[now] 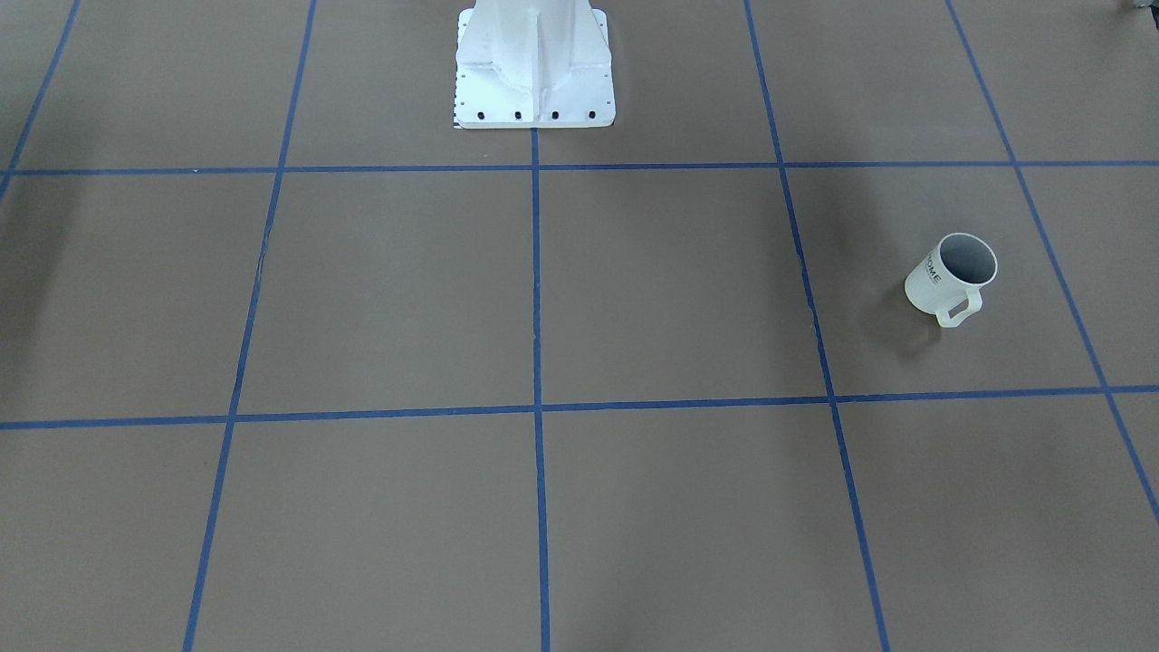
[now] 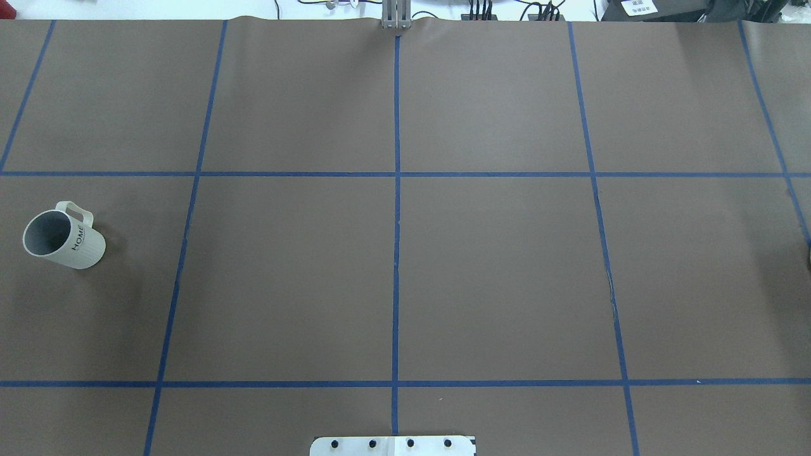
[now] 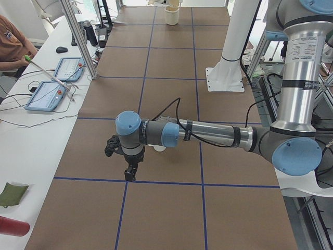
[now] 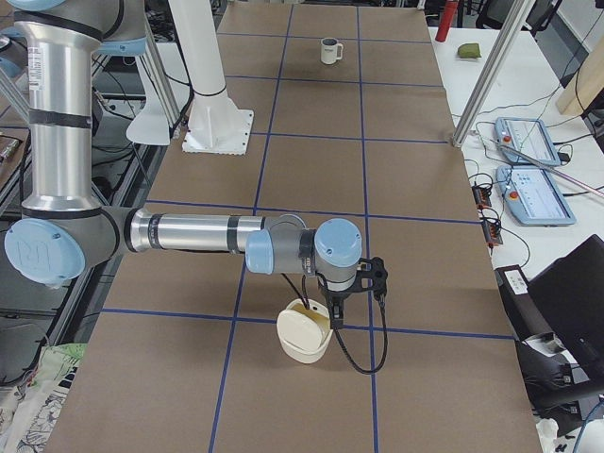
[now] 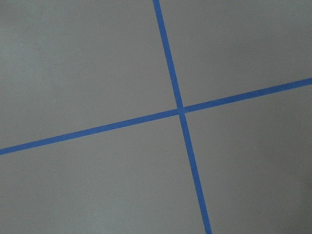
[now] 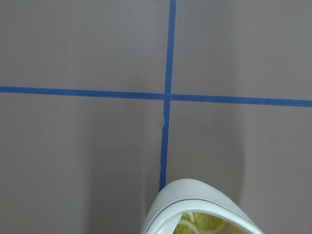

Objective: Left arm hands cup to right arm to dump lemon

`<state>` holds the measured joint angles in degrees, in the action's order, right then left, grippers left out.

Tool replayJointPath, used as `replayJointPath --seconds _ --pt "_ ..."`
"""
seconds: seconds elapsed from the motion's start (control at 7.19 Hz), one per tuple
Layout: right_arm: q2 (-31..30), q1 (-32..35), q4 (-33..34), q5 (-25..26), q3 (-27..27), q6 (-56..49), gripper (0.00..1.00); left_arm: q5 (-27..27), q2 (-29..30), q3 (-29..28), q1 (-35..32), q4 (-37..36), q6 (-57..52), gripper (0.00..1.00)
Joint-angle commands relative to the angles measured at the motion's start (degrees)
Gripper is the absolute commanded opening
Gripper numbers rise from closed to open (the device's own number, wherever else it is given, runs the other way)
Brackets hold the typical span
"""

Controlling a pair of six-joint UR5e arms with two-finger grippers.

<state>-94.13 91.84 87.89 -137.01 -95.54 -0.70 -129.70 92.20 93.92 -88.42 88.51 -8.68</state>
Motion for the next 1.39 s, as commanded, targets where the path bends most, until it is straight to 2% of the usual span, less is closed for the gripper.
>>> replayJointPath --seconds 0.0,0.42,1.25 --pt "-0.1 0.0 0.3 0.7 0.1 0.6 1.00 0.2 -0.1 -0.1 0.0 -0.1 0.2 1.00" --pt "-1.1 0.0 -0.3 2.3 0.3 8.5 1.00 0.6 0.0 -0.3 0.0 0.1 6.9 1.00" --pt "-1.1 0.0 -0.3 2.7 0.4 8.6 1.00 0.6 0.0 -0.3 0.0 0.1 6.9 1.00"
